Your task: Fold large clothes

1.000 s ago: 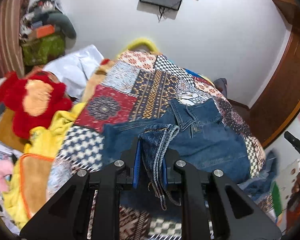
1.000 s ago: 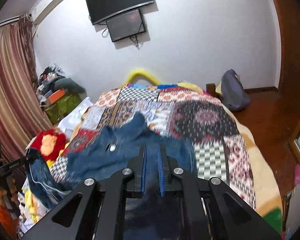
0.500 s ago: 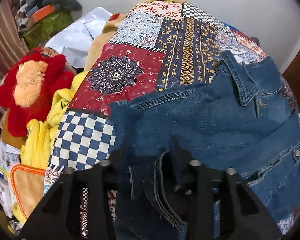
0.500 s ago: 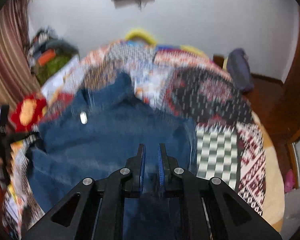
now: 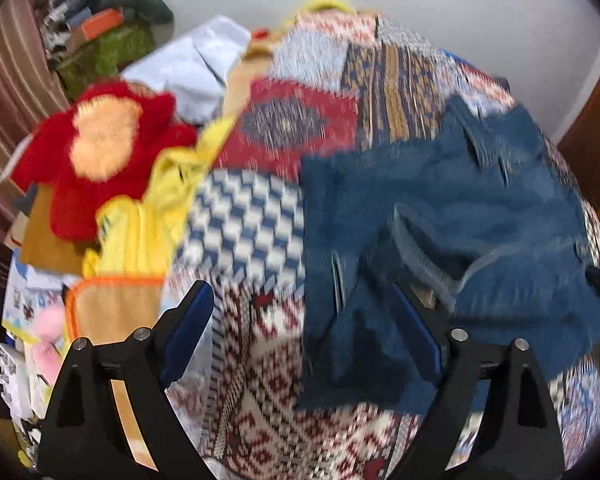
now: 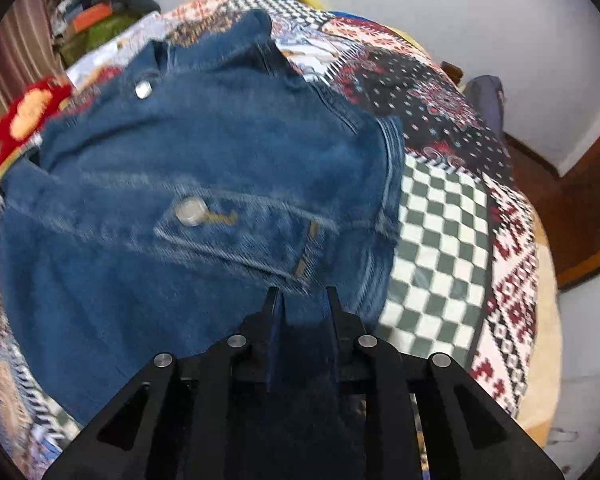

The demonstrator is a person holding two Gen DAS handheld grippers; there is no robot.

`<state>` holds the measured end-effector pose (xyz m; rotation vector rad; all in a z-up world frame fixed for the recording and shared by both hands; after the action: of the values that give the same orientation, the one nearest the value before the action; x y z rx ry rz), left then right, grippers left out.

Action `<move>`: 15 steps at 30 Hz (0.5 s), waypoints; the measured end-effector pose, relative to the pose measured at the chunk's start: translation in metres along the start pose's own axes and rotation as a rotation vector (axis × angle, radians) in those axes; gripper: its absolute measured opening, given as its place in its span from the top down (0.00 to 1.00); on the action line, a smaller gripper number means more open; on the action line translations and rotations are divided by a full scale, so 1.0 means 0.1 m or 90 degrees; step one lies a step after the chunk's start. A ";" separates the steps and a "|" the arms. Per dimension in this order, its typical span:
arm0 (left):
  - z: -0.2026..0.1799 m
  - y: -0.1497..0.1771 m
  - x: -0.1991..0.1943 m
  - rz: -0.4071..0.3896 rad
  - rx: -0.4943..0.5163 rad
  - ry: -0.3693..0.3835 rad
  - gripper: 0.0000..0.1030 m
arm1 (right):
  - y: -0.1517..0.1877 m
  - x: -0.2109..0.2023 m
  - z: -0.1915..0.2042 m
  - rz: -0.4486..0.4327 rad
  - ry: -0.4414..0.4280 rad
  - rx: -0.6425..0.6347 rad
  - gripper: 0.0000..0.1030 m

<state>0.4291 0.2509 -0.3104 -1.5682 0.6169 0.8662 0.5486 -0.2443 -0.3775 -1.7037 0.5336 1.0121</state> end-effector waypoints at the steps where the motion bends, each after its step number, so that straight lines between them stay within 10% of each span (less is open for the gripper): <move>1: -0.01 0.09 0.04 0.015 0.005 0.009 0.14 | 0.03 -0.01 -0.02 0.000 0.007 -0.004 0.85; 7: -0.31 0.30 0.27 0.059 0.039 0.063 0.14 | 0.12 -0.02 -0.14 0.015 -0.004 0.032 0.77; 10: -0.44 0.23 0.45 0.068 0.042 0.062 0.14 | 0.13 0.01 -0.32 0.000 0.095 0.018 0.10; 15: -0.60 0.07 0.74 0.075 0.043 0.054 0.14 | 0.22 -0.02 -0.49 0.008 0.038 0.106 0.10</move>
<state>0.4783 0.1967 -0.3715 -1.5256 0.7982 0.8617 0.5492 -0.2973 -0.3828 -1.5888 0.6509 0.9025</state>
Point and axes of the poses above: each gripper's, at about its wrist camera, not at the fingertips, and x roughly the way its jaws point, z to its left, y to its underside, the point moved 10 cm from there along x, roughly the way its jaws point, and after that the axes turned 5 degrees about -z, right-handed, at the moved point
